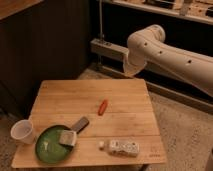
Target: Move the arm in a circular motion
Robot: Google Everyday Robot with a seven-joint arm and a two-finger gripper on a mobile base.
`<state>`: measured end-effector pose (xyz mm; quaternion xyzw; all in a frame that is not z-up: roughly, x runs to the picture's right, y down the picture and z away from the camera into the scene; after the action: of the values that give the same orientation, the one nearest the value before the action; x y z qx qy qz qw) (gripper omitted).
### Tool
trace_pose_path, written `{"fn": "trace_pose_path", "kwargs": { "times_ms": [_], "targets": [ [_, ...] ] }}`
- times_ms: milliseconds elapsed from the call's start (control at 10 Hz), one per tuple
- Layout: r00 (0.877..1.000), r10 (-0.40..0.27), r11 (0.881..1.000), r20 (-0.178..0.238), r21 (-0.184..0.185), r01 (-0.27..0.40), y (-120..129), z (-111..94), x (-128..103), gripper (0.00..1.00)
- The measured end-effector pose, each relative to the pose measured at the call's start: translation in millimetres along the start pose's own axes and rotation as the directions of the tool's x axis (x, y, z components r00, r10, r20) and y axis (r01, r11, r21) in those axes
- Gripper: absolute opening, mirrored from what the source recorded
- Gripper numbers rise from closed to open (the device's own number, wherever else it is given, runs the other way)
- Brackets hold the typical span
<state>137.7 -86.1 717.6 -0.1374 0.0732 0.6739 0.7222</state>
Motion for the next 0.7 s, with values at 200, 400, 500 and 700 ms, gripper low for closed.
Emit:
{"fn": "trace_pose_path", "kwargs": {
  "times_ms": [200, 400, 500, 700],
  "targets": [
    [0.999, 0.043, 0.999, -0.021, 0.019, -0.042, -29.3, -9.2, 15.7, 0.0],
    [0.995, 0.07, 0.997, -0.067, 0.017, -0.069, -32.5, -17.2, 44.5, 0.0],
    [0.993, 0.084, 0.996, -0.083, 0.017, -0.083, -30.7, -21.8, 59.6, 0.0],
    [0.984, 0.118, 0.993, -0.135, 0.016, -0.117, -13.6, -35.0, 111.8, 0.0]
  ]
}}
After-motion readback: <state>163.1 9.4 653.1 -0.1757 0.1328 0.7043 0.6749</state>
